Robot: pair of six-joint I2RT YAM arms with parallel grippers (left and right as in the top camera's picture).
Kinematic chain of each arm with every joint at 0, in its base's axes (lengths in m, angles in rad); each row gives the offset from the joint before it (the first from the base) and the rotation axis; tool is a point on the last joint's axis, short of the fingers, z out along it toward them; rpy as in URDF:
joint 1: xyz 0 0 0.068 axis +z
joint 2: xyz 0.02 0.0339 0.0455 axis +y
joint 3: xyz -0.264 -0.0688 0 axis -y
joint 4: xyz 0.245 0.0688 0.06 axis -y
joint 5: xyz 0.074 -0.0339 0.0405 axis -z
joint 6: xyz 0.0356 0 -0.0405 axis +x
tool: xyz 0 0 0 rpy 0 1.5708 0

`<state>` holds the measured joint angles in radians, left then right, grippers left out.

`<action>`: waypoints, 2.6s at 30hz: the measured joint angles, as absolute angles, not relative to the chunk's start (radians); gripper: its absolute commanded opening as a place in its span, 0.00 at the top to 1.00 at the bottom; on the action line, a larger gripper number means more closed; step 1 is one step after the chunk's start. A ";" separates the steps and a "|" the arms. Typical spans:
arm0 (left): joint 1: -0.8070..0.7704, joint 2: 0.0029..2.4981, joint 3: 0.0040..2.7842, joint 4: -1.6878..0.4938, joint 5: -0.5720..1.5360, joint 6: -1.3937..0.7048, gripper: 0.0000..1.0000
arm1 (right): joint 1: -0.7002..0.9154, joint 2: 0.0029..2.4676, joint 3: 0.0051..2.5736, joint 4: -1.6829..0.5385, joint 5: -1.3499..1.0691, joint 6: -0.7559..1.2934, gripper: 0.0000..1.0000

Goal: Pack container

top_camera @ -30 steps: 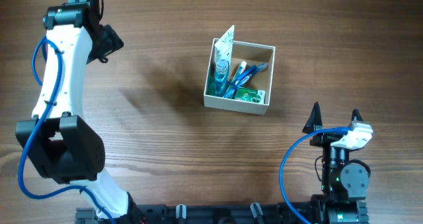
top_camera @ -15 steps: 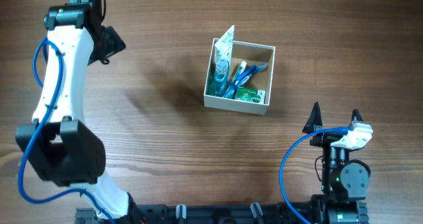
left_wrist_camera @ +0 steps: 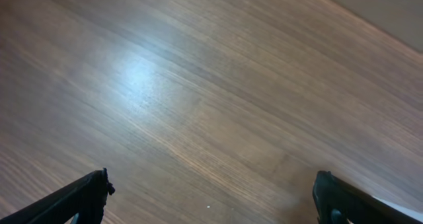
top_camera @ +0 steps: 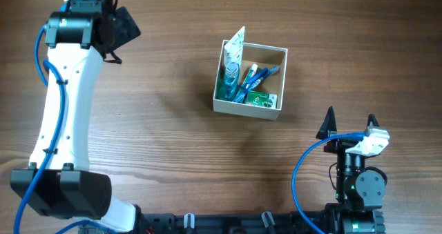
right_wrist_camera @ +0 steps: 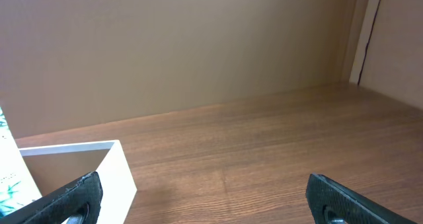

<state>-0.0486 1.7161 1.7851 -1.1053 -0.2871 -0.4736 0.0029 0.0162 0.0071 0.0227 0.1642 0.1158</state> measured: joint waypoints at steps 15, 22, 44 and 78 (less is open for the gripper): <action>-0.051 1.495 1.785 -1.232 -0.287 -0.474 0.00 | 0.003 0.016 0.007 0.023 0.164 0.116 0.00; -0.051 1.340 1.688 -1.179 -0.287 -0.473 0.00 | 0.003 0.016 0.007 0.022 0.164 0.116 0.00; -0.051 0.481 0.537 -0.306 -0.288 -0.474 0.00 | 0.003 0.015 0.007 0.022 0.159 0.116 0.00; -0.050 0.014 0.034 0.001 -0.086 -0.128 0.00 | 0.003 0.015 0.007 0.022 0.158 0.116 0.00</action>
<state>-0.0498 0.0143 0.0341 0.0010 -0.0860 -0.1280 0.0029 0.0154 0.0071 0.0223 0.1577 0.1158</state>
